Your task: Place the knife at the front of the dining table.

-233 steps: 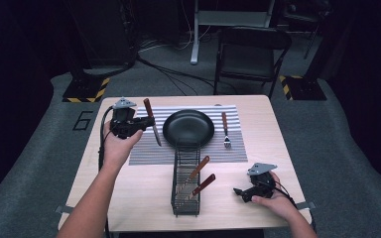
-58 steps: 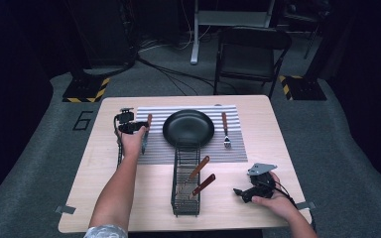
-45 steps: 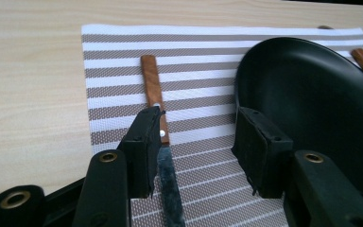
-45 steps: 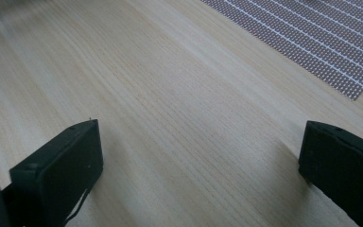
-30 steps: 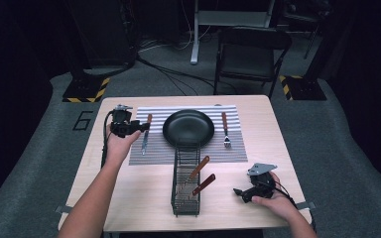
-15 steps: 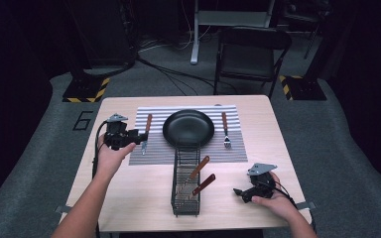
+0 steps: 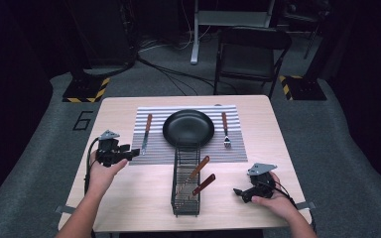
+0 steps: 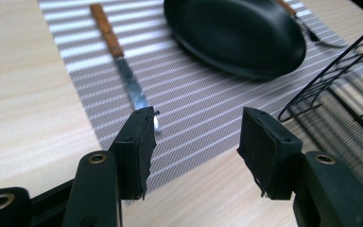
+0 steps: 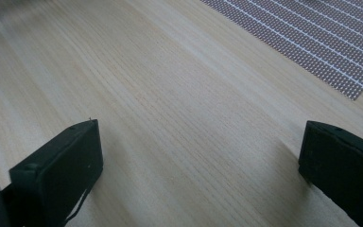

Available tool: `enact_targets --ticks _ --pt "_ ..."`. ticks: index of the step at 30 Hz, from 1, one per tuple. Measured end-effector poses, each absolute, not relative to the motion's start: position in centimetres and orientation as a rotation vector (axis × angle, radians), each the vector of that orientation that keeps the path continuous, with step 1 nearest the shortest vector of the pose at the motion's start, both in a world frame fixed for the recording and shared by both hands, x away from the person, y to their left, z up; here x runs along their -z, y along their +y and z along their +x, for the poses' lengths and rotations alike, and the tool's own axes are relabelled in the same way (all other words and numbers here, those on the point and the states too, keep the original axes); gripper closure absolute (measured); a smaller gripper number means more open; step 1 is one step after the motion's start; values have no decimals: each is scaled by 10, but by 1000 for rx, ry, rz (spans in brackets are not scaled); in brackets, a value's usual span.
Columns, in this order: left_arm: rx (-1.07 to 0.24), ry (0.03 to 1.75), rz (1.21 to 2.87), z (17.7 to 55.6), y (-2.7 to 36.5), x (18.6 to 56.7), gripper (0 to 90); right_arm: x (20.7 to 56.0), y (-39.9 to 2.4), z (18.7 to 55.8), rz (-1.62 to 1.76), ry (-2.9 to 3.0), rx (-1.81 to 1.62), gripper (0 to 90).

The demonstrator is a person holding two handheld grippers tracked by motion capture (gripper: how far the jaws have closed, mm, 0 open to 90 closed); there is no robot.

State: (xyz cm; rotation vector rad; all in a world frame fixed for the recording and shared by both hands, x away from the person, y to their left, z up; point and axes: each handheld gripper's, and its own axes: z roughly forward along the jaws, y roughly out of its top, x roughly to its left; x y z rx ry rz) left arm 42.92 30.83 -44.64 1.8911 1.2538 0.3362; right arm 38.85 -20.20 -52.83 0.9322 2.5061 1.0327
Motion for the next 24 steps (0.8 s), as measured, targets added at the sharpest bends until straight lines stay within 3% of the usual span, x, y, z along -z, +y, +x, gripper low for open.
enact_targets --ticks 11,24 --pt "-377 1285 1893 415 326 477 444 528 -202 389 932 2505 -1033 0" --pt "-463 1343 1911 404 347 510 355 528 -201 388 947 2499 -1037 0"
